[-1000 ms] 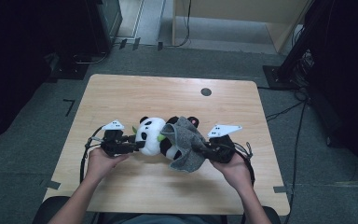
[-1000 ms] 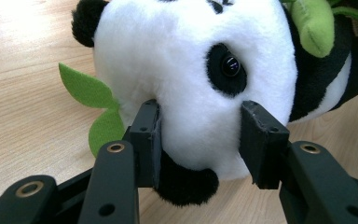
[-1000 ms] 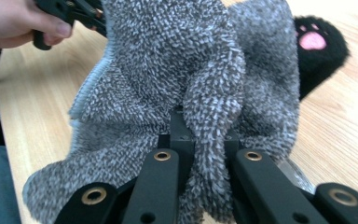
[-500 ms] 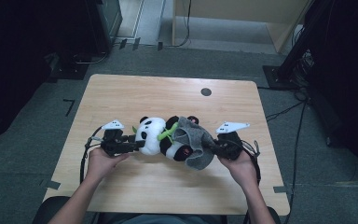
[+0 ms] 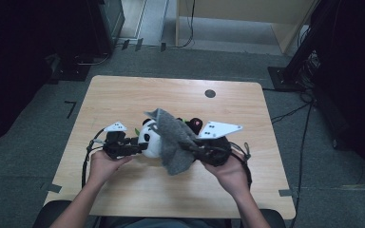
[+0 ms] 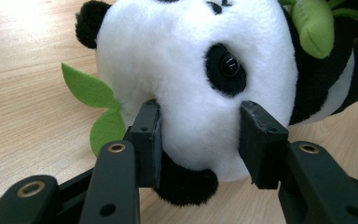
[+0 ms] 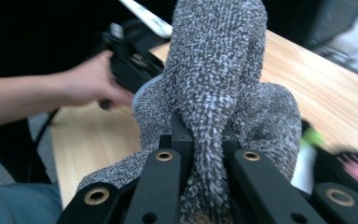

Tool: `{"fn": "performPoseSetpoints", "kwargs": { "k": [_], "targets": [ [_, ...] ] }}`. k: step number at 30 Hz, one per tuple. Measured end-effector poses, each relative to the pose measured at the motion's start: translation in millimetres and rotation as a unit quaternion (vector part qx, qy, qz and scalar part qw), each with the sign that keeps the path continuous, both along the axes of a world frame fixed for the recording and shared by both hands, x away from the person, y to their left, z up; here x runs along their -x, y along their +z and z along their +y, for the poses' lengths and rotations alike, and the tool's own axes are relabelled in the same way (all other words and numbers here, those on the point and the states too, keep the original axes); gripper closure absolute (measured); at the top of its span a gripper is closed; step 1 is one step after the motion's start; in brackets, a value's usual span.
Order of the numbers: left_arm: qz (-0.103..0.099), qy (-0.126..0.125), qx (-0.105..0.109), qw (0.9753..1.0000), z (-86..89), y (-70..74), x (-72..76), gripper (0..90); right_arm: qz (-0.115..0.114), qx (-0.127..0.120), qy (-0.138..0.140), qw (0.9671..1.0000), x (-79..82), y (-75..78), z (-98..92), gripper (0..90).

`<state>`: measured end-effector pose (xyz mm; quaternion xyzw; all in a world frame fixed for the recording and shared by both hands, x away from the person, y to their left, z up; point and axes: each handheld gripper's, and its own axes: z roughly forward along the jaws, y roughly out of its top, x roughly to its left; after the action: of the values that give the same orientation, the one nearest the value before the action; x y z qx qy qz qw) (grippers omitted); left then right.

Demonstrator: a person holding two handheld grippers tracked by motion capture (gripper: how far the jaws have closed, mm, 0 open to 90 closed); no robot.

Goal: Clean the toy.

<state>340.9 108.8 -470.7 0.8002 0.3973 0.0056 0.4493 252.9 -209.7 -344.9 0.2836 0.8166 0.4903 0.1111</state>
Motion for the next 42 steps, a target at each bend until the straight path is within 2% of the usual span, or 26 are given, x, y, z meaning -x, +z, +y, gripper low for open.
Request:
{"fn": "performPoseSetpoints", "kwargs": {
  "k": [2, 4, 6, 7, 8, 10, 11, 12, 14, 20, 23, 28, 33, 35, 37, 42],
  "targets": [
    [0.002, 0.001, 0.001, 1.0000, -0.1, 0.2, 0.1, 54.7, -0.005, -0.003, 0.016, 0.9999, 1.0, -0.3, 21.4, 85.6],
    [0.001, 0.002, 0.001, 1.0000, -0.2, 0.1, -0.1, 54.7, -0.001, -0.002, 0.020, 0.9998, 0.0, -8.2, 39.0, 85.2],
    [0.000, -0.002, -0.006, 1.0000, 0.9, 0.5, -0.5, 54.7, -0.001, 0.019, 0.018, 0.9997, -0.8, -25.5, 60.0, 84.8],
    [0.001, 0.003, 0.001, 1.0000, -0.4, 0.4, 0.0, 54.8, -0.011, 0.051, 0.008, 0.9986, -1.5, -36.6, 70.3, 84.8],
    [0.001, 0.003, 0.001, 1.0000, -0.5, 0.4, 0.1, 54.8, -0.021, 0.089, -0.006, 0.9958, -3.3, -49.3, 79.4, 84.8],
    [0.001, 0.001, -0.002, 1.0000, -0.3, 0.7, 0.1, 54.9, -0.042, 0.165, -0.031, 0.9850, -8.5, -75.3, 91.5, 84.9],
    [0.001, 0.001, -0.002, 1.0000, -0.3, 0.7, 0.1, 55.0, -0.042, 0.165, -0.031, 0.9850, -8.5, -75.3, 91.5, 84.9],
    [0.000, 0.000, -0.005, 1.0000, -0.4, 0.5, 0.4, 55.1, -0.035, 0.186, -0.035, 0.9813, -10.2, -96.9, 95.1, 85.1],
    [-0.001, -0.001, -0.006, 1.0000, -0.2, 0.3, 0.2, 55.2, -0.045, 0.195, -0.030, 0.9794, -7.8, -107.5, 95.0, 85.2],
    [-0.002, -0.003, -0.008, 1.0000, -0.2, 0.2, 0.4, 55.3, -0.012, 0.183, -0.028, 0.9826, -6.1, -116.2, 83.8, 85.3],
    [-0.002, -0.004, -0.008, 1.0000, -0.2, 0.1, 0.3, 55.5, -0.005, 0.183, -0.027, 0.9827, -4.2, -119.3, 78.7, 85.3],
    [0.003, -0.004, -0.007, 1.0000, -0.3, 0.1, -0.2, 55.7, 0.003, 0.201, -0.030, 0.9792, -0.2, -123.7, 65.0, 85.3],
    [0.001, -0.002, -0.009, 1.0000, -1.5, 0.4, 0.0, 56.0, 0.010, 0.207, -0.039, 0.9775, 4.5, -123.0, 48.7, 85.3],
    [0.001, -0.003, -0.011, 0.9999, -1.7, 0.6, 0.0, 56.1, 0.013, 0.204, -0.045, 0.9779, 5.7, -121.4, 44.4, 85.3],
    [-0.001, -0.004, -0.015, 0.9999, -2.6, 1.0, 0.7, 56.3, 0.018, 0.190, -0.050, 0.9804, 7.3, -117.5, 34.2, 85.3],
    [0.000, -0.005, -0.015, 0.9999, -3.2, 1.0, 0.9, 56.8, 0.020, 0.180, -0.055, 0.9819, 8.1, -111.7, 20.1, 85.2]
  ]
}}
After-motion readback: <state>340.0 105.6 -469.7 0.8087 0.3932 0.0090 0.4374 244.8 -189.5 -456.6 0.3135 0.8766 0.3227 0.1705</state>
